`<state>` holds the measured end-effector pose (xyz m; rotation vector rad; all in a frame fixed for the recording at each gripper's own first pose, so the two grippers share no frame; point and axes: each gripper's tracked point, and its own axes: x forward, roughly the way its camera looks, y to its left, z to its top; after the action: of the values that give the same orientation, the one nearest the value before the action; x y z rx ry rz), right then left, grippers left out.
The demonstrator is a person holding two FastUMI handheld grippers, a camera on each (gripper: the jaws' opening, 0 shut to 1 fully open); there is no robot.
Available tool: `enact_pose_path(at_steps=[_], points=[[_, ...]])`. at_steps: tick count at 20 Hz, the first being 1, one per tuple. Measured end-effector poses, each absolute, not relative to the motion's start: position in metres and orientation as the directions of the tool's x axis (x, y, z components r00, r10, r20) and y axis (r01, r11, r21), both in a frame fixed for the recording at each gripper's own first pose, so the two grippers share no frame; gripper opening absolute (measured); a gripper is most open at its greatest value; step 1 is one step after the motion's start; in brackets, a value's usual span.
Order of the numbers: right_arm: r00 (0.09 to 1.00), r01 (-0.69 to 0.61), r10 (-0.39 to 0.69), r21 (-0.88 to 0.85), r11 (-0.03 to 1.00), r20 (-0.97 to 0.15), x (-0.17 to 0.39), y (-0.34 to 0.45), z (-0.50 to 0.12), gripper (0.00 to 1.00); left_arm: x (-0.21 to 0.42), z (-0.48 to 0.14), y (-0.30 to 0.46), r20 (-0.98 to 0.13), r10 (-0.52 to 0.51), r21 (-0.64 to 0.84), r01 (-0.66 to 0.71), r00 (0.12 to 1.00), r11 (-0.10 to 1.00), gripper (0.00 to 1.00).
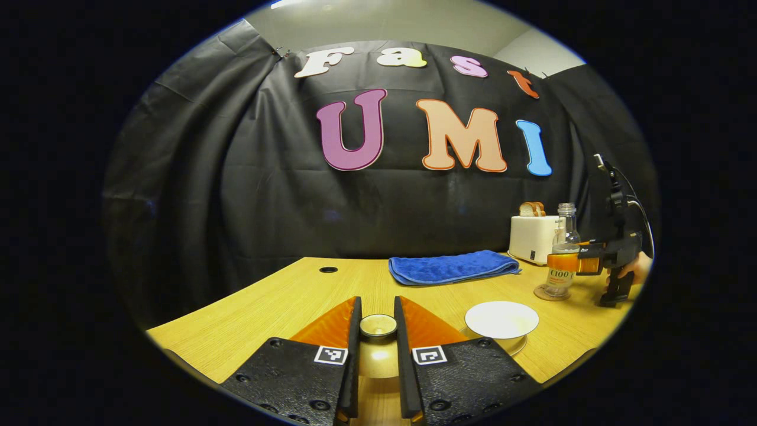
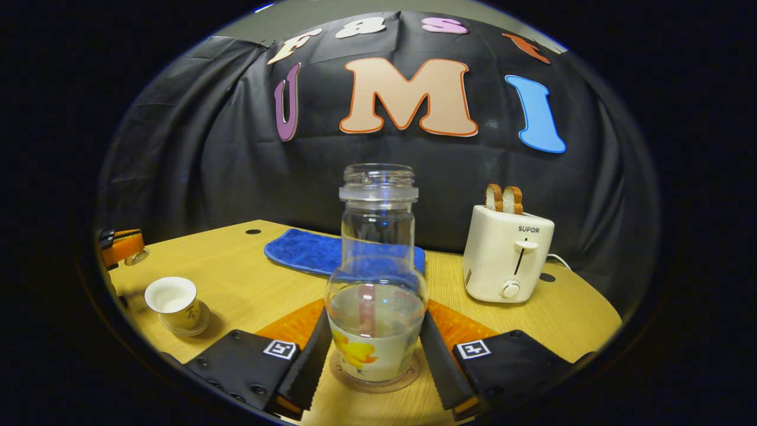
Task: Open the teacup lid with one hand, grasp the water bottle and pour water into the teacup with the other hand; after pouring, place the water bottle on the coaster and then close the teacup lid.
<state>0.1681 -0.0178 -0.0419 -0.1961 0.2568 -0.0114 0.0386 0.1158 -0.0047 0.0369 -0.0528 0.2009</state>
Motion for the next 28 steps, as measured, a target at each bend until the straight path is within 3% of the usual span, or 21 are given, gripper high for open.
enact_pose_path(at_steps=[4,5,7,8,9,20,28], points=[[0.969,-0.008,-0.045,-0.211,0.977,-0.242,0.166,-0.019,-0.043,0.91,0.038,-0.005,0.116,0.056,0.198,0.032,-0.200,0.979,0.979,0.25],[0.970,-0.008,-0.044,-0.214,0.977,-0.240,0.164,-0.018,-0.043,0.84,0.039,-0.006,0.116,0.056,0.199,0.031,-0.200,0.979,0.979,0.25],[0.970,-0.003,-0.052,-0.226,0.974,-0.237,0.160,-0.021,-0.042,0.84,0.038,-0.006,0.116,0.056,0.198,0.032,-0.200,0.979,0.979,0.25],[0.970,-0.001,-0.056,-0.231,0.973,-0.238,0.158,-0.023,-0.044,1.00,0.038,-0.006,0.116,0.056,0.199,0.032,-0.200,0.978,0.979,0.25],[0.970,0.000,-0.056,-0.231,0.973,-0.235,0.156,-0.023,-0.043,0.93,0.038,-0.005,0.116,0.056,0.199,0.032,-0.200,0.979,0.979,0.25],[0.980,0.027,-0.070,-0.219,0.975,-0.187,0.118,-0.023,-0.032,0.93,0.049,-0.005,0.106,0.054,0.154,0.032,-0.156,0.987,0.987,0.25],[0.994,0.032,-0.055,-0.223,0.974,-0.097,0.071,-0.019,-0.013,0.92,0.076,-0.006,0.064,0.050,0.003,0.037,-0.005,0.999,0.999,0.25]])
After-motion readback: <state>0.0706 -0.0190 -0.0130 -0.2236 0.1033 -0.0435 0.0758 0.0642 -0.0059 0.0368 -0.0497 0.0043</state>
